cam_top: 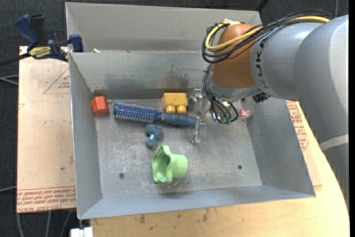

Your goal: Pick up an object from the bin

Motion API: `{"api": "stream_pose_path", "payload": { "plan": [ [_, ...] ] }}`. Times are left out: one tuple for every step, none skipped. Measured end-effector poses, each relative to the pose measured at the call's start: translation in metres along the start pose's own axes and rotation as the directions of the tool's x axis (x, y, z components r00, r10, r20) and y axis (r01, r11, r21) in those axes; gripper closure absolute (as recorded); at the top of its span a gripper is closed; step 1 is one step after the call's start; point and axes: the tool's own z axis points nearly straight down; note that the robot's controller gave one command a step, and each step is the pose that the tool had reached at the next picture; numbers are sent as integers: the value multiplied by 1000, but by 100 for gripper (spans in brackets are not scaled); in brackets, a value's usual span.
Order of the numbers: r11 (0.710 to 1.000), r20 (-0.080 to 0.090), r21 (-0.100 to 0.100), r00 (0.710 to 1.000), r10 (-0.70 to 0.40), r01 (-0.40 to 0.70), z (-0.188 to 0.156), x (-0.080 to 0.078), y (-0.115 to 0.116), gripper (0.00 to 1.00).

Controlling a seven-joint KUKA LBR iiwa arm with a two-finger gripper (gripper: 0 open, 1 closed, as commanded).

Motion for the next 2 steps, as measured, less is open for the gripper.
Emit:
{"api": "stream_pose_path", "payload": {
  "plan": [
    [1000, -1, 0, 1000, 8, -8, 0, -22, 44, 0],
    [989, -6, 2, 989, -149, 149, 1, 8, 42, 0]
  ]
}}
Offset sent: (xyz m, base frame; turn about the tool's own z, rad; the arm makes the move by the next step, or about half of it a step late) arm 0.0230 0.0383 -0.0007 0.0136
